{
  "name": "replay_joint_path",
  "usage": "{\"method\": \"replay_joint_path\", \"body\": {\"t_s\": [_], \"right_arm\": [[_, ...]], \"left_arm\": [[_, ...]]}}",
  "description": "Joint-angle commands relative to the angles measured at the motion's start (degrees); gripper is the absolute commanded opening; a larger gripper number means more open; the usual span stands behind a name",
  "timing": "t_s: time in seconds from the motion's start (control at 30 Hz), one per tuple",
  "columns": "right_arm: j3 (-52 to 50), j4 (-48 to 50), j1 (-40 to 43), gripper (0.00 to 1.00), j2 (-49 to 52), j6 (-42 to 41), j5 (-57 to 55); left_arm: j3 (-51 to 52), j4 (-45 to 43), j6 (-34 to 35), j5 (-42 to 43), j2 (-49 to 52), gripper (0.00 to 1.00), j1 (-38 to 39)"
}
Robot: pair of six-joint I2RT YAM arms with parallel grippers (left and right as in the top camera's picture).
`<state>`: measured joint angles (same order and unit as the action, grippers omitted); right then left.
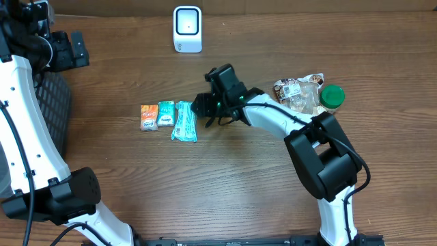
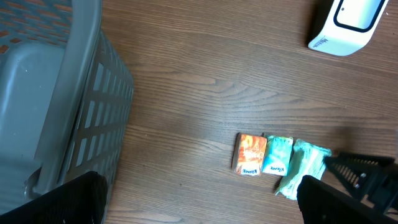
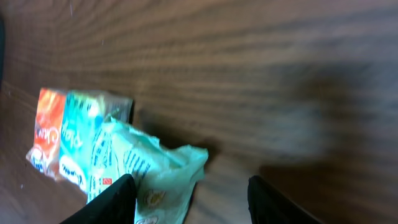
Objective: Scan the item barcode
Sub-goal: 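Move the right gripper to the mint-green wipes pack and grasp it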
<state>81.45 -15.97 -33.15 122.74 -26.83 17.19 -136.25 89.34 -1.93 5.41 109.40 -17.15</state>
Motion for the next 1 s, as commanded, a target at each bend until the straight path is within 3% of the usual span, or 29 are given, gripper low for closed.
{"method": "replay_joint_path", "body": {"t_s": [0.0,0.13,0.27,0.4,0.8,0.97], "right_arm": [[1.64,0.17,1.27,0.55,-0.15,5.07,1.38],[1.64,-1.68,1.25,0.63,-0.15,7.65,1.46],[1.66,-2.56,1.53,0.65,-0.15,7.54,6.40],[1.64,-2.56,1.70,0.52,-0.15,0.85,10.34],[1.42,0.00,-5.33,0.50,1.90,-10.99,-2.58],[1.44,1.60,-5.60,0.36,3.45,-11.56,-2.69]], "left_arm": [[-1.11,0.00,-0.85,0.39,-0.96,0.99,-0.09],[-1.11,0.00,-0.85,0.39,-0.96,0.99,-0.09],[-1.14,0.00,-0.85,0.39,-0.94,1.00,-0.09],[-1.11,0.00,-0.85,0.39,-0.94,1.00,-0.09],[-1.14,0.00,-0.85,0.39,-0.94,0.99,-0.09],[-1.11,0.00,-0.85,0.39,-0.94,0.99,-0.09]]}}
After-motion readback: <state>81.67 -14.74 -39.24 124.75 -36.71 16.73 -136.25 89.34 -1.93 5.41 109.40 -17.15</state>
